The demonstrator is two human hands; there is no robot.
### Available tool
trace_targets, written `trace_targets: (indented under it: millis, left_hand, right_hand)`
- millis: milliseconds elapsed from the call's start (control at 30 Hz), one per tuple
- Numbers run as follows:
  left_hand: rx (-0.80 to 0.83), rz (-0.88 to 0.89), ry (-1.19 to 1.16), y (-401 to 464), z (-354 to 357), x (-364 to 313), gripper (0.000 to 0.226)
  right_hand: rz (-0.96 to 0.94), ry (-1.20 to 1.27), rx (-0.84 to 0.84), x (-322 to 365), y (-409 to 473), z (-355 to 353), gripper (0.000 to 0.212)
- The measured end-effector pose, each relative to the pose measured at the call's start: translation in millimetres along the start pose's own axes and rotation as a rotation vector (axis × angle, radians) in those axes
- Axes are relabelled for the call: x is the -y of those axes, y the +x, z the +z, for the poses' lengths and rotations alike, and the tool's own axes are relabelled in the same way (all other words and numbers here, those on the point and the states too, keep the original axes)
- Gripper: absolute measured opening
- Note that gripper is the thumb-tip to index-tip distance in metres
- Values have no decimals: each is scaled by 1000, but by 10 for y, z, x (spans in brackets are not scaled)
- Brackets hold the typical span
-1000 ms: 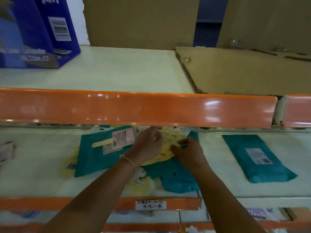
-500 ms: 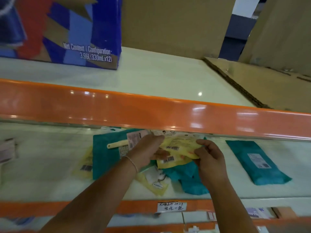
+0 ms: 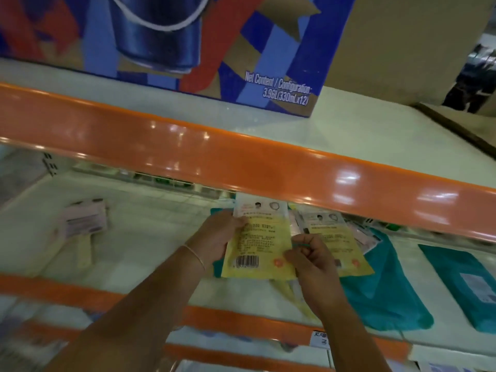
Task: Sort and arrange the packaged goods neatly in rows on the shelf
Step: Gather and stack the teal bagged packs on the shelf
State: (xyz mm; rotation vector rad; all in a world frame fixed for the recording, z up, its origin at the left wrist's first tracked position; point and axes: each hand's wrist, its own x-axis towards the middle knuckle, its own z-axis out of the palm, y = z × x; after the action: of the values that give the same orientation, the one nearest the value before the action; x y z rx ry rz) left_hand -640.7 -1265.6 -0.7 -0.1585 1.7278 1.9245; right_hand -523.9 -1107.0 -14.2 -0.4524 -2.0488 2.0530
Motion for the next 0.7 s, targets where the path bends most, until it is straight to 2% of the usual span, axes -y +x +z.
trace_targets:
  millis: [200,300,533,633,700]
  left_hand:
    - [-302,105,193,-71,-759,27,16]
    - [-340,62,231,-82,-1058,123,17]
    - [-374,56,390,31,-1327,313,43]
    - [-384,84,466,61,-1407,329,32]
    - [-401,73,547,92,-1481,337,13]
  right_hand:
    - [175,-33,100,-174,116,574,15]
    - [234,-55,130,-219,124,793,15]
    - [292,-137,172,-293,135,1027,17]
    - [302,-159,179,-331,135,1046,14]
    - [301,-174,184,-356,134,1053,14]
